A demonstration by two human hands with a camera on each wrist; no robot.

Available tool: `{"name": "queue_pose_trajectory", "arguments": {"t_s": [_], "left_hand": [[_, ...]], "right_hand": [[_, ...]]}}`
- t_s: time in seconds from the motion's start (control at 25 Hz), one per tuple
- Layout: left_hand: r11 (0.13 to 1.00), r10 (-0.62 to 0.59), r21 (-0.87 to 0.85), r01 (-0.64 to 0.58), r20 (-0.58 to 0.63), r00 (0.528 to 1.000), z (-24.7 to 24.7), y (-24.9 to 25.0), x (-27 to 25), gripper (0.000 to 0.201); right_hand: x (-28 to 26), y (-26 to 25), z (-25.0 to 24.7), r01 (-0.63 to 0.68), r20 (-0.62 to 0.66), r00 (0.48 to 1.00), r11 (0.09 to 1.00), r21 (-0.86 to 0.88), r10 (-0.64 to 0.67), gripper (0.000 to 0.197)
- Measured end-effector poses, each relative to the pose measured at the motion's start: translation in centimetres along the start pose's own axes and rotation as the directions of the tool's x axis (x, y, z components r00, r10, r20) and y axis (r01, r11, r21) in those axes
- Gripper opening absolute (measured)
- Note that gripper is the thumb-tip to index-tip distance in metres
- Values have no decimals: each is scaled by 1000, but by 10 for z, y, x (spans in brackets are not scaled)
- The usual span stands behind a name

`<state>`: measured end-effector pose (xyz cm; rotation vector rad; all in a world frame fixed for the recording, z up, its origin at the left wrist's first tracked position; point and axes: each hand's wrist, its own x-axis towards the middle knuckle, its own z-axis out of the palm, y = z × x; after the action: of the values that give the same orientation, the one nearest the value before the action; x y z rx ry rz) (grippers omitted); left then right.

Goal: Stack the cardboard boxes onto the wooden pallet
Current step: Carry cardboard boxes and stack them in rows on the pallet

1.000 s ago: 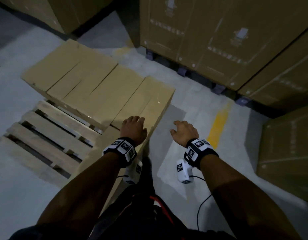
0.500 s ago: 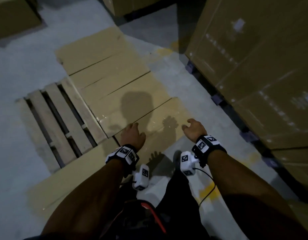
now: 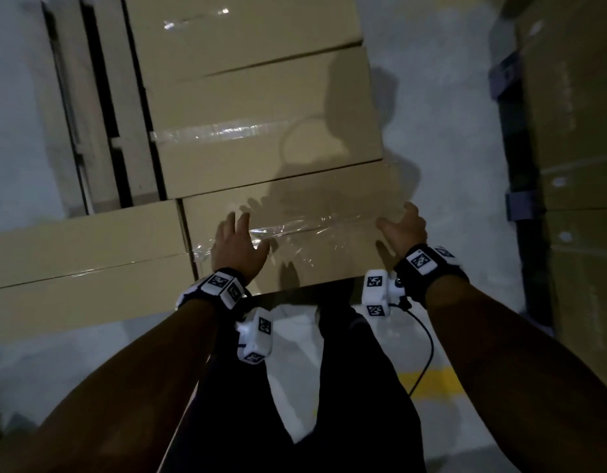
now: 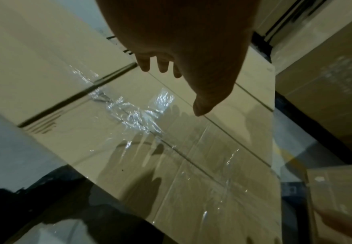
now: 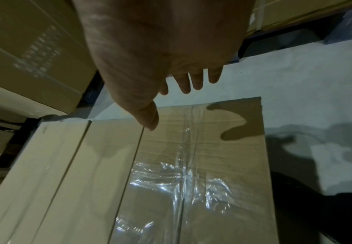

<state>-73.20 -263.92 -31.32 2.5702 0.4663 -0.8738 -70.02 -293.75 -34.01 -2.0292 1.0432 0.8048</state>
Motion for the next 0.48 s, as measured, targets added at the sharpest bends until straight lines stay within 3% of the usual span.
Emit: {"name": "queue_pose_trajectory", "arguments": {"t_s": [0.2, 0.28, 0.48], "left_hand": [[982, 83, 168, -86, 19, 996, 64, -1, 43, 87], [971, 102, 212, -107, 34, 994, 82, -7, 57, 94], [975, 64, 208, -82, 91, 994, 92, -17, 72, 104]], "right_hand": [[73, 8, 25, 14, -68, 998, 998, 58, -10, 82], [91, 10, 32, 8, -65, 998, 998, 57, -5, 91], [105, 11, 45, -20, -97, 995, 1000, -5, 19, 98]]}}
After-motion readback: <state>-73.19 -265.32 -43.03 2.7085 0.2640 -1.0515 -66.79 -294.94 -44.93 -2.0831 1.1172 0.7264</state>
